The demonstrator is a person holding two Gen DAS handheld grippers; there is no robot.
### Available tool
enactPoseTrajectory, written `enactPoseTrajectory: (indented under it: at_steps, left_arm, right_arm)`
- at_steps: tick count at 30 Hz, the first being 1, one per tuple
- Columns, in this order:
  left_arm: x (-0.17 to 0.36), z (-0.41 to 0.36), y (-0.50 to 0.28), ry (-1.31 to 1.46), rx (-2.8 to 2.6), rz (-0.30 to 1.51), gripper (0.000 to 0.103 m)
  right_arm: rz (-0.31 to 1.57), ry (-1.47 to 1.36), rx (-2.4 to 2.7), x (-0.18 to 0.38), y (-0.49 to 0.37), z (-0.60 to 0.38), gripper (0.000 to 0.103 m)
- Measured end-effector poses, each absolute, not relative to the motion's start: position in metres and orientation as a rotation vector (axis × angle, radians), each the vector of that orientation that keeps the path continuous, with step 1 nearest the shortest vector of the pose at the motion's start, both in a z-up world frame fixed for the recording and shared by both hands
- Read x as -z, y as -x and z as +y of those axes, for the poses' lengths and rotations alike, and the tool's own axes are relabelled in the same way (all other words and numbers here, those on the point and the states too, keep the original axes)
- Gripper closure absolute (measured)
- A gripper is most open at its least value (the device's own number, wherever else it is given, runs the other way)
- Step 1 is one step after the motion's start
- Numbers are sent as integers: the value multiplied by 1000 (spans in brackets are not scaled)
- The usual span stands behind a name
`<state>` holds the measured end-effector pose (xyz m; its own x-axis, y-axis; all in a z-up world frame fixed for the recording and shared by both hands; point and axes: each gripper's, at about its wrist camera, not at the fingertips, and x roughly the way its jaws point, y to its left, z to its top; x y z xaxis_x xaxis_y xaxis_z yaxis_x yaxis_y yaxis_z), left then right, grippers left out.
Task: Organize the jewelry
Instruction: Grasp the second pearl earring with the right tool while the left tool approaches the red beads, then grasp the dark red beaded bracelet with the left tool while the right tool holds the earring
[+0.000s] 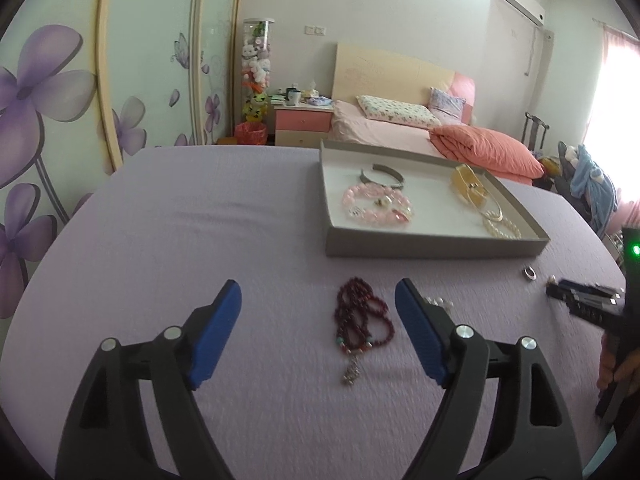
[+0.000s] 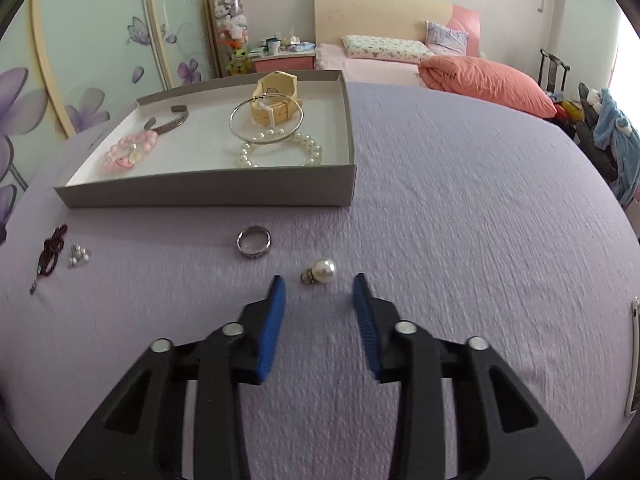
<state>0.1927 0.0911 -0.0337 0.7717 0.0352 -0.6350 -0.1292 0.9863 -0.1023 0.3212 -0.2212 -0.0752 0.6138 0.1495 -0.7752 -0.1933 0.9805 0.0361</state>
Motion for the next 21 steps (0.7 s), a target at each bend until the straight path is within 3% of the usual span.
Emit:
enactPoseTrajectory:
  at_steps: [6,16,21]
  left_arm:
    - [41,84,-193,136,-72,701,24]
    - [47,83,-194,131,-69,719,24]
    - [50,77,-195,107,-62,736,24]
  right_arm:
    - [888,46,-185,75,-325,-219,70]
    - [888,33,-170,75,-330,-218,83]
    - [885,57,-162,74,-328,-216,83]
